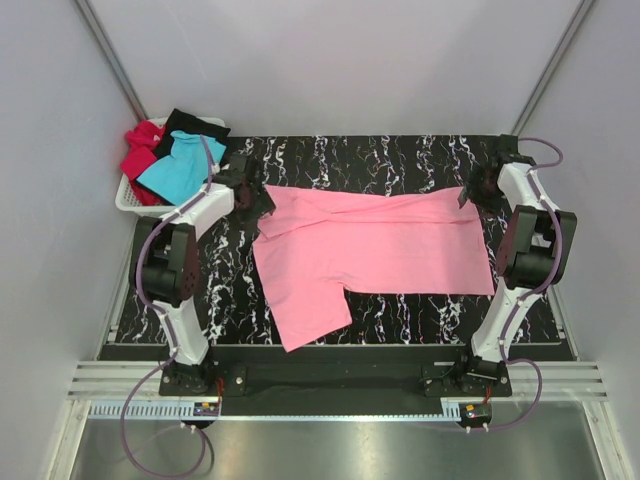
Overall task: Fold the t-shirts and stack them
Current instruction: Fold the tshirt
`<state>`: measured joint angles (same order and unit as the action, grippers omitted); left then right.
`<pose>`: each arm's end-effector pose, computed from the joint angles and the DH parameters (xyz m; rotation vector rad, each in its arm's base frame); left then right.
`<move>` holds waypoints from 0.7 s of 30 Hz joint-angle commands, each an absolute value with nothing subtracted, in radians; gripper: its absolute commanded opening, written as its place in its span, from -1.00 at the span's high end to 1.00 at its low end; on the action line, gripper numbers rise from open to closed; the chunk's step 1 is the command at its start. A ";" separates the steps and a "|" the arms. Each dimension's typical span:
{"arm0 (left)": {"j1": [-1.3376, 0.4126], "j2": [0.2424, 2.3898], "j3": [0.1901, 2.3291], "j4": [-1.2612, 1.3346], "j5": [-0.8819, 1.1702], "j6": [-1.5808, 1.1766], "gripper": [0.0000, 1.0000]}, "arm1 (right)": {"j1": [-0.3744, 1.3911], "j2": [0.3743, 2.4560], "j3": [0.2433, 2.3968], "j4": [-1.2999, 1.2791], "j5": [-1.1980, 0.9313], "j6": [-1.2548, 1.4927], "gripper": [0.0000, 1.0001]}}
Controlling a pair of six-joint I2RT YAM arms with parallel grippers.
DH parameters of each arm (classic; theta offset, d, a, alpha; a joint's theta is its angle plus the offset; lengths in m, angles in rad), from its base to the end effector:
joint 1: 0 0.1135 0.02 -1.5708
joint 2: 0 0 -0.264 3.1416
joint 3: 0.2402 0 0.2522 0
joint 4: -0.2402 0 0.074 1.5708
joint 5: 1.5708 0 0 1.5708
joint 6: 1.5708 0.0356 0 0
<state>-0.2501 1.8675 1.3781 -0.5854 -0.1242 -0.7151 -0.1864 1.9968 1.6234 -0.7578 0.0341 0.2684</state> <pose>0.3825 -0.0932 0.2076 -0.6490 2.5606 -0.1649 0.4181 -0.0801 0.2213 0.6190 2.6291 -0.0213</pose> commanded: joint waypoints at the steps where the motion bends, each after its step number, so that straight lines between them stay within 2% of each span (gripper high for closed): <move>1: -0.207 1.810 1.364 -0.520 -0.118 -0.860 -0.58 | -0.190 1.994 1.629 -0.756 0.075 0.273 -0.31; 6: -0.204 1.874 1.399 -0.505 -0.107 -0.836 -0.51 | -0.190 2.014 1.641 -0.755 0.066 0.278 -0.31; 10: -0.204 1.887 1.362 -0.471 -0.097 -0.813 -0.30 | -0.190 2.022 1.644 -0.753 0.074 0.276 -0.31; 16: -0.204 1.928 1.350 -0.428 -0.090 -0.746 -0.14 | -0.192 2.031 1.649 -0.755 0.080 0.275 -0.31; 21: -0.204 1.933 1.342 -0.422 -0.091 -0.698 -0.13 | -0.192 2.026 1.655 -0.755 0.086 0.273 -0.31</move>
<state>-0.2054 1.9408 1.3521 -0.4686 -0.1047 -0.7464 -0.1890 2.0323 1.6230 -0.7567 0.0628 0.2691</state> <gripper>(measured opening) 0.568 0.655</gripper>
